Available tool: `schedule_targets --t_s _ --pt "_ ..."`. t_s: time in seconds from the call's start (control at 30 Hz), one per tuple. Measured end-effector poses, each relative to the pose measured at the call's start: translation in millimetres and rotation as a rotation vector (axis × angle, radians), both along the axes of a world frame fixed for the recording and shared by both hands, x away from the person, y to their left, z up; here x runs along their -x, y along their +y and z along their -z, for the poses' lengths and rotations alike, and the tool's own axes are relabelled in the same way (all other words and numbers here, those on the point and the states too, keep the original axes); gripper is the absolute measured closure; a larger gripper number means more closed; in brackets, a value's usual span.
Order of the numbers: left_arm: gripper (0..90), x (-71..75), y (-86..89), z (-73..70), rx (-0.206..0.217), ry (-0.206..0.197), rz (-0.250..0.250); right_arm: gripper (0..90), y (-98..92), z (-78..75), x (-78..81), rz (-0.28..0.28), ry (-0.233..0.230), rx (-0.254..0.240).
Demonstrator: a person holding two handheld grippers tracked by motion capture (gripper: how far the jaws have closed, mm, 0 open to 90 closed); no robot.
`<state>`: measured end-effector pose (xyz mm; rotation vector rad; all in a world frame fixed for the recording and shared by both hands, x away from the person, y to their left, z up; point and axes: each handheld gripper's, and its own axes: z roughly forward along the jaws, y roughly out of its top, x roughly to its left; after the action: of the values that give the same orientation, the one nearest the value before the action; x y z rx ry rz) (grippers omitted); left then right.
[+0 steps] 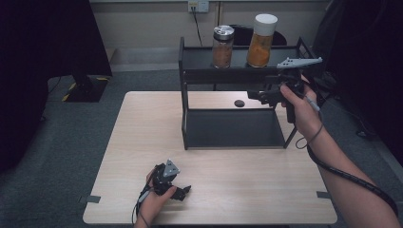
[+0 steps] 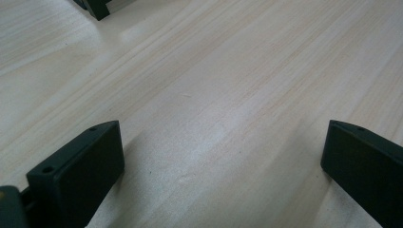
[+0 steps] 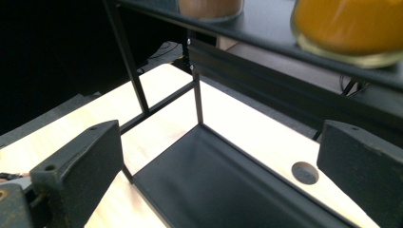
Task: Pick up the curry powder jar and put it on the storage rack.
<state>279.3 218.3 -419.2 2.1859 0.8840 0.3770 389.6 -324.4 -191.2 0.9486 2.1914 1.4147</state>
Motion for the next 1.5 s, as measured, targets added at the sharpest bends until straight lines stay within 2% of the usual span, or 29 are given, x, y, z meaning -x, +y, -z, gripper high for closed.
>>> schedule_targets --t_s 0.53,0.9,1.13,1.5 --pt "0.0 0.1 0.0 0.1 0.001 0.0 -0.001 1.0 -7.3 35.6 1.3 -0.01 0.032 -0.008" --pt "0.0 0.1 0.0 0.1 0.001 0.001 -0.001 0.9 -10.7 53.3 2.7 0.0 0.048 0.001" --pt "0.0 0.1 0.0 0.1 0.001 0.001 -0.001 0.9 -13.4 68.4 1.7 0.003 0.076 -0.003" --pt "0.0 0.1 0.0 0.1 0.001 0.001 -0.001 1.0 -13.1 83.0 2.7 0.003 0.082 0.013"
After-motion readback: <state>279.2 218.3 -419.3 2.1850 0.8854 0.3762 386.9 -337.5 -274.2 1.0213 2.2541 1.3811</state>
